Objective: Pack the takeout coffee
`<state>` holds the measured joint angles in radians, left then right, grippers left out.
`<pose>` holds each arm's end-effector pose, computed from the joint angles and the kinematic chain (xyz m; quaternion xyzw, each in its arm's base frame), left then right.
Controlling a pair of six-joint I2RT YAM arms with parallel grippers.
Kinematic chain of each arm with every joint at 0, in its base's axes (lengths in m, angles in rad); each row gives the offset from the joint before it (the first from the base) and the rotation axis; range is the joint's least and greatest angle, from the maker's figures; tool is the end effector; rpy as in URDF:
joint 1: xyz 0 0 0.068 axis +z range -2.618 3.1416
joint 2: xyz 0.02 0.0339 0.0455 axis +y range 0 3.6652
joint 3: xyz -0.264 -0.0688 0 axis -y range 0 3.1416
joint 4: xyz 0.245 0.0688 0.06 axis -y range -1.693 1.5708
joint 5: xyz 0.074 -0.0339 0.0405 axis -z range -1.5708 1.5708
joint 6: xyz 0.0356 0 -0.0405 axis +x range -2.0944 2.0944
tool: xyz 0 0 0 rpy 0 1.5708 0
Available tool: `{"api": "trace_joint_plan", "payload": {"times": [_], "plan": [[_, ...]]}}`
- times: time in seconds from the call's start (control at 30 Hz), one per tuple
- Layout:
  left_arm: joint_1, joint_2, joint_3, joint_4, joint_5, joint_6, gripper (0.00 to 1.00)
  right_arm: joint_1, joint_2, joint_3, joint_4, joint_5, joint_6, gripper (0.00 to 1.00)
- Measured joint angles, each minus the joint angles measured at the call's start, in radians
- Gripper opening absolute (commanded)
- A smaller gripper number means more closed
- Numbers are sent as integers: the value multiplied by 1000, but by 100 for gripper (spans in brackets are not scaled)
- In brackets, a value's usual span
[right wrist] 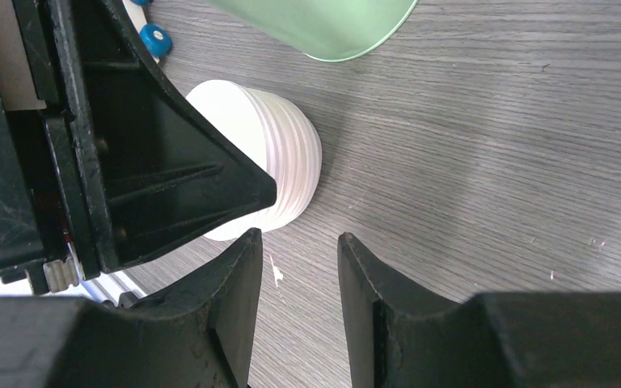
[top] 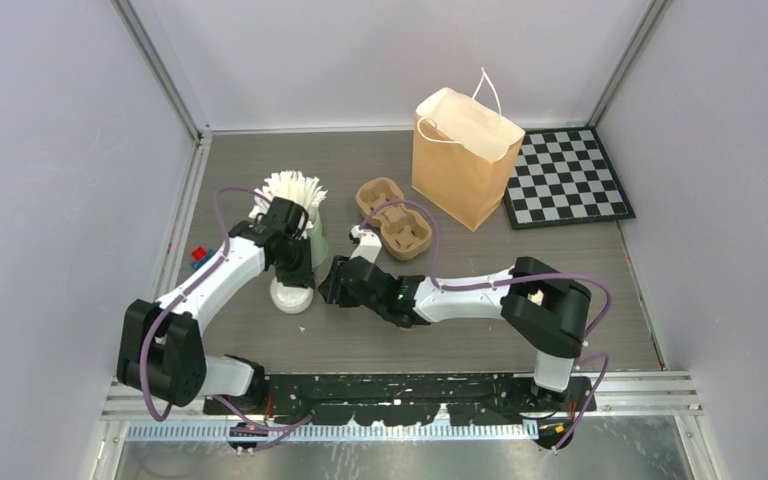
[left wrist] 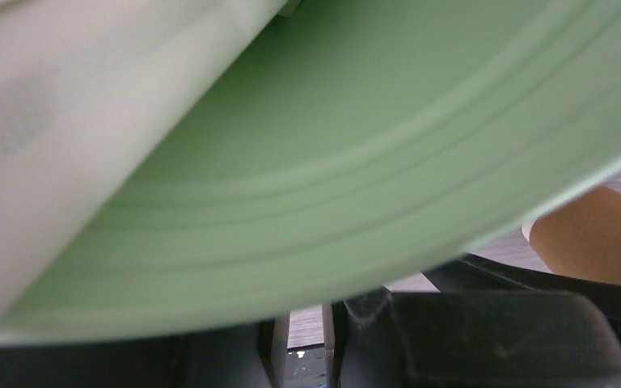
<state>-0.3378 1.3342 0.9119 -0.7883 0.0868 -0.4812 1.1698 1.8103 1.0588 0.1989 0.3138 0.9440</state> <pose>0.2299 -0.0840 0.2220 -0.0627 0.9809 -0.1104 0.1472 0.1641 0.3588 0.1899 -0.0215 0.8655 0.3522 0.3555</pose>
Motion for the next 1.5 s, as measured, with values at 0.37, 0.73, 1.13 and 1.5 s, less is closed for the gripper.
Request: {"api": "trace_joint_plan", "payload": {"times": [0.37,0.73,1.13,1.5], "plan": [[-8,26,0,34,-27,-6,11,0,-6,-6,3,7,-4,44],[-14,30,-2,36,-43,-9,0,0,-11,-8,2,8,-11,44],[-16,-64,-1,-64,-42,-37,0,-7,-14,-8,7,3,-17,45],[-13,-87,0,-86,-21,-46,0,-25,54,-8,112,-73,10,50]]}}
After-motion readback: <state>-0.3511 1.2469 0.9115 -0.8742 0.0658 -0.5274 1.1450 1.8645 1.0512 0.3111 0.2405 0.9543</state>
